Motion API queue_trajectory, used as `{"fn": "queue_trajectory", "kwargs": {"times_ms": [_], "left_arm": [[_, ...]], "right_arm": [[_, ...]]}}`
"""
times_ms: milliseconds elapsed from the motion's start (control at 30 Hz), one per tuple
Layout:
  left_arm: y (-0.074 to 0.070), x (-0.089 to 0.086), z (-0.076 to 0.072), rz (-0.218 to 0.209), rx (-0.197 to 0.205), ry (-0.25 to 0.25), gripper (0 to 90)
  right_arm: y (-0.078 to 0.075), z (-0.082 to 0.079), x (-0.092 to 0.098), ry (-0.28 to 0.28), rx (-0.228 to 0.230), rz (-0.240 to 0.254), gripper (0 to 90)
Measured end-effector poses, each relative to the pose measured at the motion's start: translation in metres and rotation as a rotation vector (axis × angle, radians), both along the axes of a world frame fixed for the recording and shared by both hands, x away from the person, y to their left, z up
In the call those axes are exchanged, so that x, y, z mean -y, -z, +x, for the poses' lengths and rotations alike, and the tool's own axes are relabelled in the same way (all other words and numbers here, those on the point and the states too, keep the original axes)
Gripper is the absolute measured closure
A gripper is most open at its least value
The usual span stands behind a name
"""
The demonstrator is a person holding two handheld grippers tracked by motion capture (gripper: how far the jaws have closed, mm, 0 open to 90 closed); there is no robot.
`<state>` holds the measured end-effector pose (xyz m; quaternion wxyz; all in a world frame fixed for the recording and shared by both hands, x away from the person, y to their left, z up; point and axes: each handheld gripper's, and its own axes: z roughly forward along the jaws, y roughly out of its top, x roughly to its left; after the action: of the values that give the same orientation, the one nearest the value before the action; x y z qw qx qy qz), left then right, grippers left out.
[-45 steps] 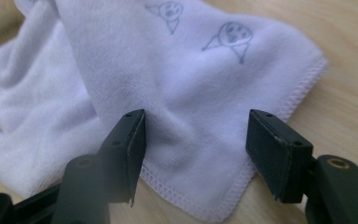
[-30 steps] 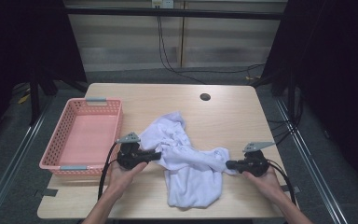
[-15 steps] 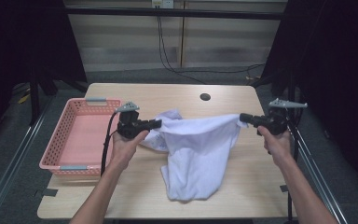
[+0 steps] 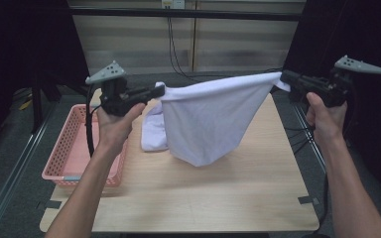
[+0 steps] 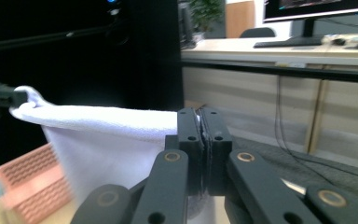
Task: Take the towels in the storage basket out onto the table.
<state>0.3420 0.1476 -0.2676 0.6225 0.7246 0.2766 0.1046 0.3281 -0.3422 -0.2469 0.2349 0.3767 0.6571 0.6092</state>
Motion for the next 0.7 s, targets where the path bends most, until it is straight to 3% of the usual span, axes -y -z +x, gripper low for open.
{"fn": "queue_trajectory", "kwargs": {"times_ms": [100,167,200,233,267,300,333,433,467,500,533,567,600,633,667,700], "left_arm": [[0.024,-0.006,-0.024,0.028,-0.028,0.025,86.5],[0.044,-0.012,-0.041,0.011,-0.088,0.044,86.4],[0.065,-0.015,-0.062,0.011,-0.129,0.072,86.4],[0.065,-0.015,-0.062,0.011,-0.129,0.072,86.3],[0.074,-0.015,-0.074,0.026,-0.133,0.082,86.3],[0.083,-0.016,-0.086,0.028,-0.145,0.101,86.3],[0.091,-0.019,-0.103,0.033,-0.15,0.115,86.3],[0.102,-0.029,-0.142,0.011,-0.166,0.138,85.8],[0.101,-0.034,-0.163,0.0,-0.163,0.142,85.2],[0.101,-0.034,-0.163,0.0,-0.163,0.142,84.7],[0.1,-0.038,-0.181,-0.009,-0.154,0.164,84.7],[0.1,-0.039,-0.188,-0.006,-0.156,0.184,82.5],[0.1,-0.041,-0.198,-0.001,-0.144,0.183,73.0],[0.101,-0.042,-0.204,-0.004,-0.131,0.188,73.0],[0.103,-0.045,-0.207,0.025,-0.129,0.159,60.8],[0.103,-0.045,-0.207,0.025,-0.129,0.159,60.6]], "right_arm": [[0.022,-0.024,-0.001,-0.048,-0.045,-0.033,88.1],[0.047,-0.045,-0.001,-0.078,-0.104,-0.063,88.0],[0.066,-0.062,-0.003,-0.095,-0.145,-0.094,88.1],[0.066,-0.062,-0.003,-0.095,-0.145,-0.094,88.1],[0.085,-0.084,-0.003,-0.116,-0.176,-0.089,88.0],[0.085,-0.084,-0.003,-0.116,-0.176,-0.089,88.0],[0.095,-0.097,-0.004,-0.12,-0.191,-0.094,88.0],[0.12,-0.142,-0.009,-0.157,-0.229,-0.106,88.0],[0.127,-0.169,-0.013,-0.177,-0.25,-0.116,87.8],[0.127,-0.169,-0.013,-0.177,-0.25,-0.116,87.8],[0.128,-0.181,-0.015,-0.178,-0.251,-0.127,87.7],[0.126,-0.206,-0.021,-0.17,-0.248,-0.151,86.4],[0.122,-0.228,-0.025,-0.163,-0.241,-0.198,73.9],[0.122,-0.228,-0.025,-0.163,-0.241,-0.198,73.9],[0.119,-0.234,-0.02,-0.155,-0.241,-0.159,64.6],[0.119,-0.234,-0.02,-0.155,-0.241,-0.159,64.6]]}}
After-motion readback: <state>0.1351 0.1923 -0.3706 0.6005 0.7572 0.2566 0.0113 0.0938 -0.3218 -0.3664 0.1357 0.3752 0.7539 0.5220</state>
